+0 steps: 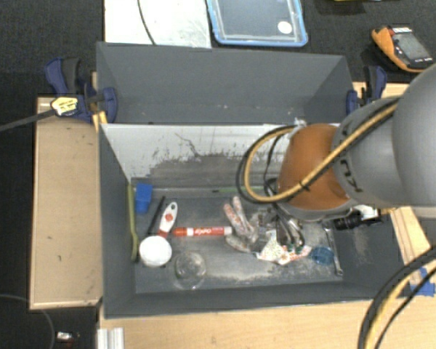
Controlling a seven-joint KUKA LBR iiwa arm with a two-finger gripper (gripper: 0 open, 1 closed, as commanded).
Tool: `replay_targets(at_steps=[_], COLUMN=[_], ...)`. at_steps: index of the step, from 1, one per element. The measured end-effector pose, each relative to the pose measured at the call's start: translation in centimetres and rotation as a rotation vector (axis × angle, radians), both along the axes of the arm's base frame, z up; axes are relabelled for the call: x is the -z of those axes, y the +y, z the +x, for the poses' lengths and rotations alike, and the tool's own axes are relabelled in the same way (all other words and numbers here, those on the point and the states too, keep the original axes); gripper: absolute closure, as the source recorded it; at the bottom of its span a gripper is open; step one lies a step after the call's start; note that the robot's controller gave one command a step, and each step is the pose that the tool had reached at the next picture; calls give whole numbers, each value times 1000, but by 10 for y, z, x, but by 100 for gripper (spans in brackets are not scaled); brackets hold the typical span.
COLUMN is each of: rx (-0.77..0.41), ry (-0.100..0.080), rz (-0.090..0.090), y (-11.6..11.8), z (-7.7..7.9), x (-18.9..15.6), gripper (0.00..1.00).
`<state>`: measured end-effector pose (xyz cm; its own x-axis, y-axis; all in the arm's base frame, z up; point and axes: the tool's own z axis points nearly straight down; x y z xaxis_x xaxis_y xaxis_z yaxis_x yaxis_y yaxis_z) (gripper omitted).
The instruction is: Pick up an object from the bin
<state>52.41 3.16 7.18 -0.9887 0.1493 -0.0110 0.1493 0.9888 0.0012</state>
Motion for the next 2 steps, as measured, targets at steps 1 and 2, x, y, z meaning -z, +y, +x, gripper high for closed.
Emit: replay_targets(at_steps=[1,2], rx=[-1,-4], ry=[0,0], rz=[0,-1], y=[0,0], z=[0,-1], x=[0,-7], gripper=[100,100])
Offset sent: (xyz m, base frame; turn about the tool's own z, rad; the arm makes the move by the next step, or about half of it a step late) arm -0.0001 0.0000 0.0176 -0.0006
